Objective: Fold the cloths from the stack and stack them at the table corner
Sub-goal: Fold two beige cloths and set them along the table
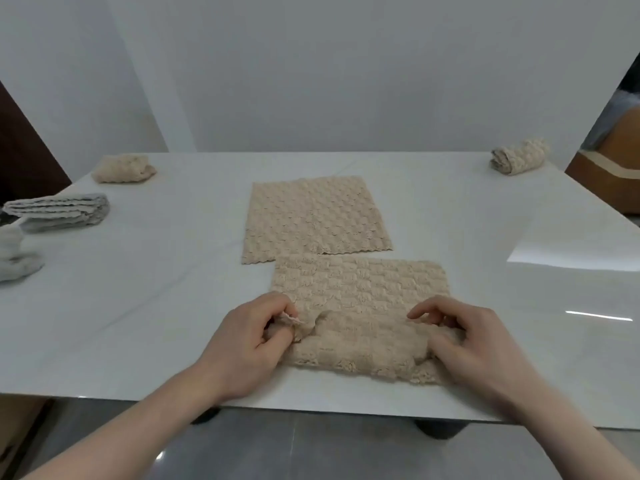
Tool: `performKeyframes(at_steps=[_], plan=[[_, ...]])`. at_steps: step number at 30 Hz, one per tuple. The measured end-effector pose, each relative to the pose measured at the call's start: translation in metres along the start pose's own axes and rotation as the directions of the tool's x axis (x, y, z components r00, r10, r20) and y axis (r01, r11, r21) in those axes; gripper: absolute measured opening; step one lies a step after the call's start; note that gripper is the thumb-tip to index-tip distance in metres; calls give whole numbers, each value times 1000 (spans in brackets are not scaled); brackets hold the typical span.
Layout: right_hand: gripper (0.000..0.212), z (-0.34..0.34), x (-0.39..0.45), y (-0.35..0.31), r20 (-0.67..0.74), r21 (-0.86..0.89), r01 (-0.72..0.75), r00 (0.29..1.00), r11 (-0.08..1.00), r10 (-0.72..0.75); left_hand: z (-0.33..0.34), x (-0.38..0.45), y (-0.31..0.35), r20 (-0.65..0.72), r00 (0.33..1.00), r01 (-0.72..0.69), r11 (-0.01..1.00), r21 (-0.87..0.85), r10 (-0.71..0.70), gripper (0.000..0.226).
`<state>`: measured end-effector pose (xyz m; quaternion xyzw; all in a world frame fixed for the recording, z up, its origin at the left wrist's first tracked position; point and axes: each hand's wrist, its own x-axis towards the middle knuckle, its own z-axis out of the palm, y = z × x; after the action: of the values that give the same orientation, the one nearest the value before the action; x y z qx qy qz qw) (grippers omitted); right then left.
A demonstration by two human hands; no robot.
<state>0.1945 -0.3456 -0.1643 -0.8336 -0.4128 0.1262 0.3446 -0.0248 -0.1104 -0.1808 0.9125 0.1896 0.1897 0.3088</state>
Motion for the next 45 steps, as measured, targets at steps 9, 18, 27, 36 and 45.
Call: performKeyframes(at_steps=[9,18,27,36,45], plan=[[22,-23,-43,-8,-122,129,0,992,992,15,-23,-20,27,-85,992,91,995,-48,-95,27],[12,-41,-70,-25,-158,110,65,986,992,-47,-37,-53,53,-20,997,79,994,-78,-81,23],[16,-36,-49,-24,-224,149,77,974,986,-42,-41,-50,43,-33,985,163,977,-139,-170,19],[23,-30,12,-16,-320,130,1,947,991,41,-38,-10,28,-161,950,247,959,-139,-268,19],[23,-16,48,-13,-272,99,-116,952,988,139,-26,22,17,-174,910,377,926,-30,-377,17]])
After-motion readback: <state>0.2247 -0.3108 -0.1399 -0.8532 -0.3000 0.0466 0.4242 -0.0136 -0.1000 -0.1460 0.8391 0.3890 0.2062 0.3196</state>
